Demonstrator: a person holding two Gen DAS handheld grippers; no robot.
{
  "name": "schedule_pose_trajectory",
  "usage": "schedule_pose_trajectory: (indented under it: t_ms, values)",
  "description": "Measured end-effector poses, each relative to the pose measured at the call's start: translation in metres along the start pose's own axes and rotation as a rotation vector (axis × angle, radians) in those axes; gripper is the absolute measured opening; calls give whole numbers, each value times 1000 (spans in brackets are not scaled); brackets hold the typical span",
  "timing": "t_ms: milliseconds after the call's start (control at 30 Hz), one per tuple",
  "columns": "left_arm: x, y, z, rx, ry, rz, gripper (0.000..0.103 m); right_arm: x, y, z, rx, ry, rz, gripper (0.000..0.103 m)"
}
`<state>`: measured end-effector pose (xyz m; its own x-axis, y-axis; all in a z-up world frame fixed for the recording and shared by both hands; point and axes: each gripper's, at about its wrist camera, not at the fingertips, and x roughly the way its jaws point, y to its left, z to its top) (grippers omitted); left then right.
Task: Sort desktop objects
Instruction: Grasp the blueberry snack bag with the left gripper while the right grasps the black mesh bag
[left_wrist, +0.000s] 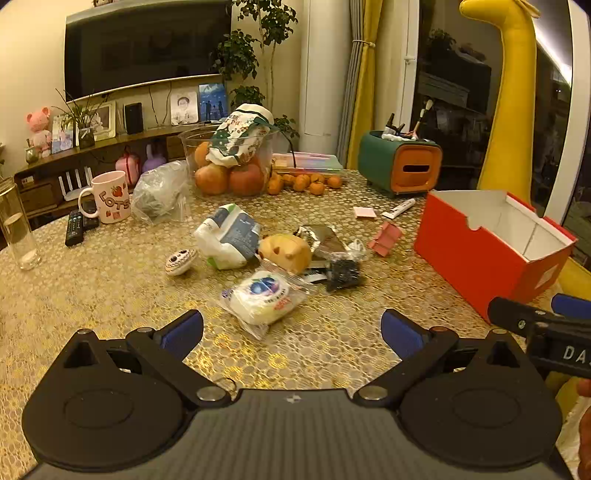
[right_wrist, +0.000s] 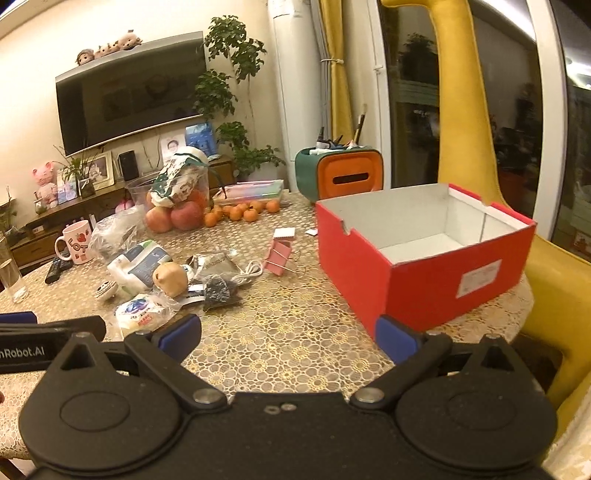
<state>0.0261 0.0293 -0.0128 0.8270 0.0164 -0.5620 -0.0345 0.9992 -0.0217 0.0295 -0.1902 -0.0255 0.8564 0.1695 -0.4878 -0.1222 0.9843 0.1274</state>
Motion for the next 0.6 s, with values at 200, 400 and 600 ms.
schedule_pose_trajectory:
  t_ms: [200, 400, 600]
  values:
    - [19, 8, 2, 11, 11, -3, 103, 21, 6, 8, -51, 12, 30, 100]
    - [46, 15, 2, 16, 36, -4, 103, 48, 15, 17, -116, 19, 35, 101]
    - [77, 18, 3, 56, 48, 1, 103, 86, 26, 26, -152, 54, 59, 99]
